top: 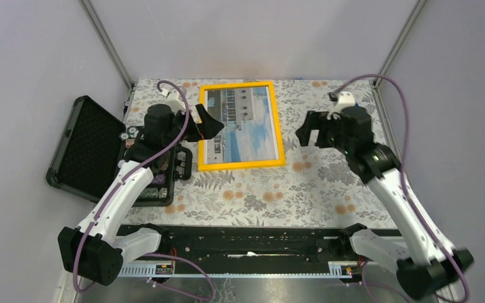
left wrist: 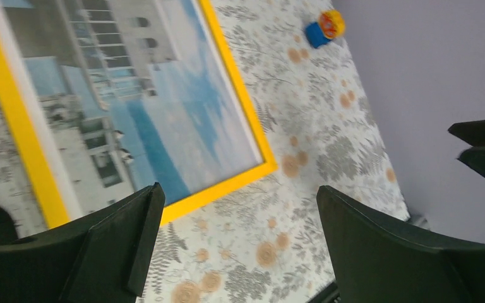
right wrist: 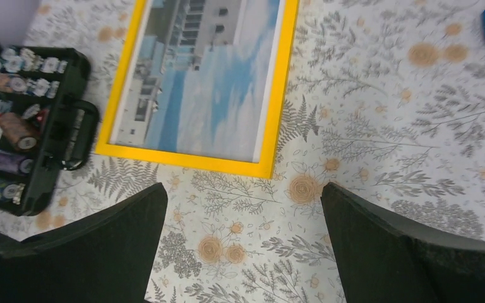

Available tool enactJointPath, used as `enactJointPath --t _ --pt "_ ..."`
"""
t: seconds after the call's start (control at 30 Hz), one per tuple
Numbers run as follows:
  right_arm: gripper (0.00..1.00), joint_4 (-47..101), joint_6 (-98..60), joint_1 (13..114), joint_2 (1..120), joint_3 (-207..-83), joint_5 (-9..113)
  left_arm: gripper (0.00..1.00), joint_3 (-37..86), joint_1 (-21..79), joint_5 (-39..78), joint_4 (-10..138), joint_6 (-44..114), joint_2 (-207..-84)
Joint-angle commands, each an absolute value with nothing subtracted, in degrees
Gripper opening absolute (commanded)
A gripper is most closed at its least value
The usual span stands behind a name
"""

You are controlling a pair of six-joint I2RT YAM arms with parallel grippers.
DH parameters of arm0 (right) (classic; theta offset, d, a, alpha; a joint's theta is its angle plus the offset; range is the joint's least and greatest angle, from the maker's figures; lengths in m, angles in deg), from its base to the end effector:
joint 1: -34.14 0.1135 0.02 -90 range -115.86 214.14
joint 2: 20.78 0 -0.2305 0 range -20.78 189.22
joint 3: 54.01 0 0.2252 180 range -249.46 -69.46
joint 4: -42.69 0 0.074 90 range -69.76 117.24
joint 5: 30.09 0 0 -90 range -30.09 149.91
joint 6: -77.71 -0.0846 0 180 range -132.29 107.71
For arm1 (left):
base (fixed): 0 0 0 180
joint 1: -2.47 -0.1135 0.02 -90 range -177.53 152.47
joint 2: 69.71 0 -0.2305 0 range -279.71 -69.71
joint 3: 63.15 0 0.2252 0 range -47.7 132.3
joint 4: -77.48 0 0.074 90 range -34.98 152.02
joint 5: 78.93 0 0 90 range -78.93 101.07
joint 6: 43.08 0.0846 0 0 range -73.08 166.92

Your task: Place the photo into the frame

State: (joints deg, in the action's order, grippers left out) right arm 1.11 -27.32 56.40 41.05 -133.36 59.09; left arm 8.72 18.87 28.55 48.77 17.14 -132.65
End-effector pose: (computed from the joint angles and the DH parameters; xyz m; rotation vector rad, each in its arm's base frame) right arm 0.2501 0.1037 0.3198 -0.1365 2.0122 0.4319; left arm 0.2645 -0.1043 0.3014 -0.0181 1.9892 -0.8250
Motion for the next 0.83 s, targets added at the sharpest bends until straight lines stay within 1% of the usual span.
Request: enactJointPath --t 0.0,0.1,0.23,0.43,0.63,0.8 --pt "1.0 -7.1 -24.1 56.4 30.7 -132.3 61.5 0.99 14.8 21.3 31.1 50.7 14.5 -129.3" --pt "1.0 -9.6 -23.1 56.3 24.2 -132.9 63.0 0.99 19.3 21.7 30.7 48.9 12.6 -127.4" --pt "1.0 -9.7 -22.4 56.4 17.5 -133.7 64.3 0.99 25.3 21.7 27.2 46.2 12.2 -125.8" --pt "1.0 -6.8 -21.6 56.3 11.0 -135.5 65.0 0.99 29.0 21.7 23.0 45.4 12.1 -124.1" --pt "1.0 -4.3 -20.7 56.3 8.1 -135.6 65.2 0.99 31.3 21.7 20.3 43.7 14.3 -121.8" --pt "1.0 -1.6 -21.0 56.3 6.4 -133.1 64.9 0.99 31.1 21.7 16.8 42.2 16.0 -119.5"
